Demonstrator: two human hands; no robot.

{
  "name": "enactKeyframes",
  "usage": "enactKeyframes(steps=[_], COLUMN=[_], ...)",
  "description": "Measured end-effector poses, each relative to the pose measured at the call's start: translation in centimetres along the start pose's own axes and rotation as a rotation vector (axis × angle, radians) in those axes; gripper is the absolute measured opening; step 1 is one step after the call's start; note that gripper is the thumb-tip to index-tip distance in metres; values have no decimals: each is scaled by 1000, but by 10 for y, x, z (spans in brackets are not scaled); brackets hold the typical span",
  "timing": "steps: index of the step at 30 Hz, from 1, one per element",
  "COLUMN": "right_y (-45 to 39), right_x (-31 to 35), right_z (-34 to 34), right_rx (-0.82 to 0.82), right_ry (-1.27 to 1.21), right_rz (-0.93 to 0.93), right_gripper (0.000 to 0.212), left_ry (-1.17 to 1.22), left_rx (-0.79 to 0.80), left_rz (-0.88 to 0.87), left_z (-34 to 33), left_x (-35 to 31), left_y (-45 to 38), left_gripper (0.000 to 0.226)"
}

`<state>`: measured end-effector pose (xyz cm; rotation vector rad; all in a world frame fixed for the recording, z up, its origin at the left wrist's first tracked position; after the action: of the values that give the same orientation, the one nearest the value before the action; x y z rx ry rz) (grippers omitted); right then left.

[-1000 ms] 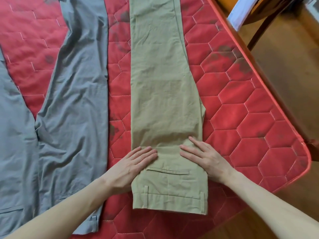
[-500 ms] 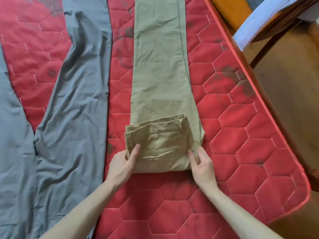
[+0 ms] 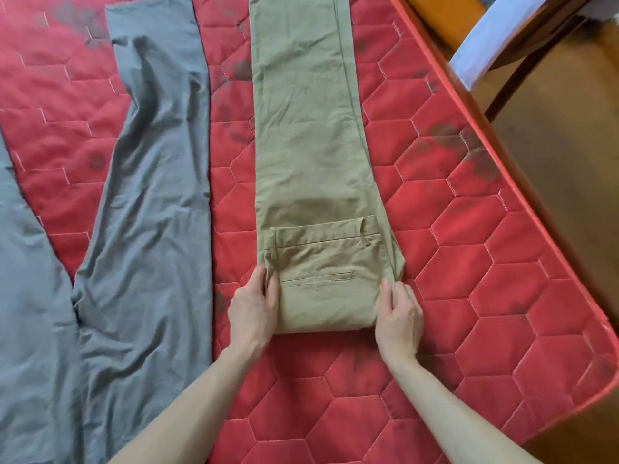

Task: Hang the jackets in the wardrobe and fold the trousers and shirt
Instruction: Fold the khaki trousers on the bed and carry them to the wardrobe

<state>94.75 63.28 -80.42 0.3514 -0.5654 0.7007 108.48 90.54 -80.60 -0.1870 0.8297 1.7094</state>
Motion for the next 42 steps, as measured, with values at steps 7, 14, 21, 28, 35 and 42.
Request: enactKeyframes(steps=[7,14,21,28,35,42], right_y=[6,-11,-19,-24,-58,-83], right_x=[69,67,43,47,35,41], right_z=[16,-39,-56,-49,-8,-14], right_rx=[-138,209,173,368,636,613], right_ry=[205,410,425,339,451,607], right_rz=[337,610,558,687,1296,1303], right_gripper=[37,67,73,72,79,97], left_ry=[-201,-559,-514,-429,-781,-765], left_rx=[-246,45,28,169,153,272], left_rz=[-401,-687,-732,-912,-1267,-1225], left_z=[-1,-47,-55,-34,13,-5], left_x=[-55,-55,-46,-42,-9,-38], left_y=[43,13,-7,-9,-29,-40], left_gripper=[50,77,84,69,75,101])
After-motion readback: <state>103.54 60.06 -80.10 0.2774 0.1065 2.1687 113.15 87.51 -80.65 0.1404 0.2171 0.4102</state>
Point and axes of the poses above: each hand's wrist, its own y-axis away from the middle knuckle, its own z-axis out of the back of the hand, x = y × z, the point moved 9 cm from there along -y, towards the middle knuckle, and after that the axes turned 9 degrees about z, right-handed, at the moved point
